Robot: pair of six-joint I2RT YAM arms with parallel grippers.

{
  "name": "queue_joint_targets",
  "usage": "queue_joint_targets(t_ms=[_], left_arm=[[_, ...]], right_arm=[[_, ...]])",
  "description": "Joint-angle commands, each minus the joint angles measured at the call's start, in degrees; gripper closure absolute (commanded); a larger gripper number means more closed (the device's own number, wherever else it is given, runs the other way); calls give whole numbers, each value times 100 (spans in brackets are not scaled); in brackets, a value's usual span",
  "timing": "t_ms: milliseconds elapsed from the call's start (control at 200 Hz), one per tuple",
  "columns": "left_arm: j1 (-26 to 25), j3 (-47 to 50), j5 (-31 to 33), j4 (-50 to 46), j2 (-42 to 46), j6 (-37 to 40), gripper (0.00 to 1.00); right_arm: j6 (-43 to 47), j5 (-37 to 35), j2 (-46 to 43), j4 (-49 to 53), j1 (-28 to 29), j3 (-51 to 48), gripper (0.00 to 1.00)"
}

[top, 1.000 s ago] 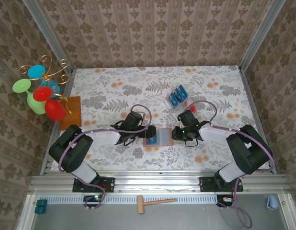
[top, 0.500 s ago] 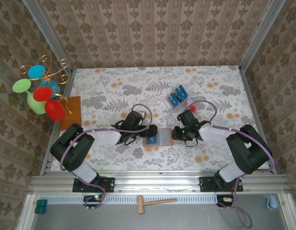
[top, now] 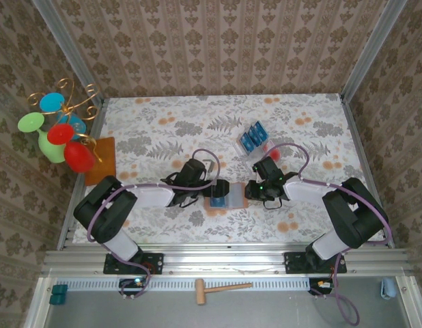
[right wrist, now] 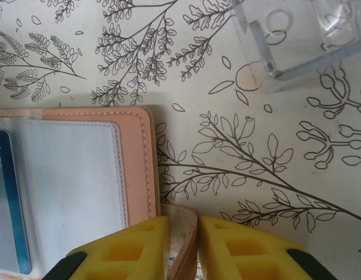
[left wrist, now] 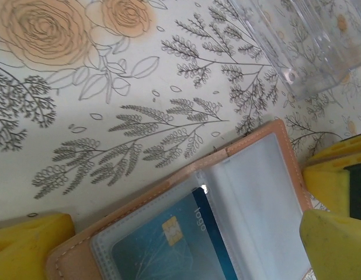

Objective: Put the credit cards into the card holder
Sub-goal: Close the card holder at the center of the table.

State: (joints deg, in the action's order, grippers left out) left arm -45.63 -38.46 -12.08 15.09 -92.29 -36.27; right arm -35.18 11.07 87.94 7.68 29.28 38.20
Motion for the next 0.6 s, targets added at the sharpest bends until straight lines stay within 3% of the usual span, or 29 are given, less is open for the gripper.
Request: queue_joint_targets(t_ms=[0, 360, 595], left_arm=[[-82, -3, -376, 53, 111, -139, 0], [-219, -24, -348, 128, 793, -410, 0], [-529, -271, -348, 293, 703, -613, 0]], right_arm=[[-88, 185, 353, -137, 174, -50, 79], [-113, 191, 390, -193, 210, -67, 79], [-127, 194, 390, -206, 210, -58, 79]])
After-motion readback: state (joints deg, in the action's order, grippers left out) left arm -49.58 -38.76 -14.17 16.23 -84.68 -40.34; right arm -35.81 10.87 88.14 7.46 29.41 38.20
